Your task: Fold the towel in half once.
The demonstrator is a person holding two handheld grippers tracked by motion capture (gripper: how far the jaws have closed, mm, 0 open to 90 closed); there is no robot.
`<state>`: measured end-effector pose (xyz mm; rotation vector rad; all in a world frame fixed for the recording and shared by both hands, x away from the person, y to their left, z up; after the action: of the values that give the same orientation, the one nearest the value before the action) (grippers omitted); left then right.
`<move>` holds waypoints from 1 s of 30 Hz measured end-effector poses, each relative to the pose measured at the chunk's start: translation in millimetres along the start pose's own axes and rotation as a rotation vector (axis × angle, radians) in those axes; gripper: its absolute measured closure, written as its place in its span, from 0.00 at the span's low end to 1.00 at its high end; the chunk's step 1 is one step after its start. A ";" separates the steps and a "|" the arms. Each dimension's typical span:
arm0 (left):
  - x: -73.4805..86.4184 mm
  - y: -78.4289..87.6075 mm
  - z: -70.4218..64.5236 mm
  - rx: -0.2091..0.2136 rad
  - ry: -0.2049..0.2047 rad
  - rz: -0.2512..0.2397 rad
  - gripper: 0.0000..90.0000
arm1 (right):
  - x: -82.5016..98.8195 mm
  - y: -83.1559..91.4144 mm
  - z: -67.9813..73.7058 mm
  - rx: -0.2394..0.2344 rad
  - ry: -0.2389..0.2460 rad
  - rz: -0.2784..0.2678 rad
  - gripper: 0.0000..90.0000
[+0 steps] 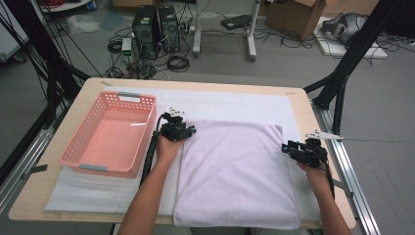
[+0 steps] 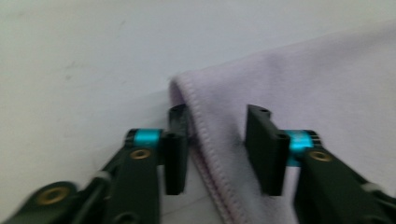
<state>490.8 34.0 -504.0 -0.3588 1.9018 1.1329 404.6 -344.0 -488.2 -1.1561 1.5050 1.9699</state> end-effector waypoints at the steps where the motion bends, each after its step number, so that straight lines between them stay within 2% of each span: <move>1: -1.5 -0.7 1.7 -0.005 0.015 0.000 0.93 | 0.1 -2.0 -1.4 0.002 -0.001 0.001 0.66; 2: -3.5 -1.3 3.4 -0.020 0.024 0.004 0.95 | 0.1 -4.2 -2.5 0.008 -0.003 0.001 0.66; 5: -10.2 -1.5 8.9 -0.083 0.022 -0.044 0.96 | -1.8 -11.2 -5.7 0.034 -0.007 0.012 0.65; 7: -8.9 -4.3 9.9 -0.074 0.051 -0.052 0.94 | -6.1 -16.3 -8.5 0.059 -0.006 0.016 0.65; 8: -7.5 -5.6 10.1 -0.070 0.058 -0.044 0.90 | -9.0 -19.1 -9.9 0.073 -0.005 0.015 0.64; 9: -8.0 -4.6 10.6 -0.063 0.064 -0.050 0.80 | -11.5 -22.3 -12.0 0.090 -0.004 0.019 0.63; 12: -6.9 -3.6 11.1 -0.003 0.106 -0.053 0.57 | -16.7 -34.5 -19.4 0.129 -0.018 0.039 0.61; 13: -7.1 -3.3 11.0 0.009 0.114 -0.059 0.56 | -18.0 -39.2 -21.6 0.135 -0.030 0.046 0.62; 15: -6.8 -3.9 9.7 0.027 0.108 -0.056 0.54 | -19.7 -50.4 -23.0 0.133 -0.050 0.056 0.71; 16: -6.7 -4.2 8.9 0.029 0.100 -0.053 0.54 | -19.8 -54.3 -22.3 0.127 -0.044 0.061 0.76; 18: -6.6 -4.5 9.0 0.021 0.098 -0.052 0.53 | -21.8 -59.6 -20.0 0.119 -0.019 0.053 0.94; 20: -6.3 -3.9 10.0 0.017 0.106 -0.051 0.52 | -24.1 -61.1 -23.6 0.165 0.007 0.058 0.97; 21: -6.3 -3.9 10.2 0.013 0.107 -0.051 0.52 | -25.2 -61.5 -27.8 0.215 0.015 0.056 0.97; 22: -6.3 -3.9 9.6 0.013 0.102 -0.051 0.52 | -25.6 -62.3 -30.6 0.239 0.013 0.050 0.96; 23: -6.1 -3.6 9.0 0.012 0.095 -0.047 0.53 | -26.0 -63.2 -33.5 0.262 -0.014 0.040 0.93; 24: -5.7 -3.0 8.0 0.012 0.087 -0.043 0.54 | -26.5 -62.8 -35.8 0.288 -0.022 0.040 0.85; 25: -5.3 -2.5 6.8 0.020 0.082 -0.041 0.54 | -26.9 -61.8 -37.9 0.306 -0.023 0.037 0.81; 27: -4.6 1.1 3.8 0.048 0.070 -0.046 0.53 | -28.6 -55.8 -40.7 0.315 -0.042 0.032 0.77; 28: -5.4 4.1 2.6 0.059 0.070 -0.069 0.53 | -30.7 -51.5 -40.2 0.286 -0.064 0.020 0.76; 30: -7.6 12.1 0.8 0.078 0.071 -0.113 0.52 | -33.8 -42.6 -37.8 0.240 -0.074 0.009 0.69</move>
<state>488.2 39.9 -491.3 -0.4631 1.9559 0.9805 469.0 -359.2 -489.2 -0.9661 1.6562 1.7592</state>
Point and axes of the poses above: each handheld gripper's, and its own axes: y roughly backward along the jaws, x roughly out of its underside, z roughly to its left, the point moved 9 cm from there along -y, roughly forward along the jaws, and after that the axes turned 8 degrees about x, right-handed, at the moved point
